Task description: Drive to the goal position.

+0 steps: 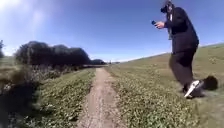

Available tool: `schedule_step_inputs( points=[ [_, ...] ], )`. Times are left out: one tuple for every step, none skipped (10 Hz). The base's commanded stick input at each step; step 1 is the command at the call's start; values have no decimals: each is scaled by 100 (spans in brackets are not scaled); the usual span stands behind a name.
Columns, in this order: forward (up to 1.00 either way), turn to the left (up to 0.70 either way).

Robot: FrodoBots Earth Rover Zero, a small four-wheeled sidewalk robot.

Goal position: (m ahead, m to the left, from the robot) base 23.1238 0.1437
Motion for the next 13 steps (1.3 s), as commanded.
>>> schedule_step_inputs(
  points=[
    [100,23],
    [100,0],
    [100,0],
    [100,0],
    [100,0],
    [100,0],
    [100,0],
    [100,0],
    [100,0],
    [100,0],
    [100,0],
    [100,0],
    [100,0]
  ],
)
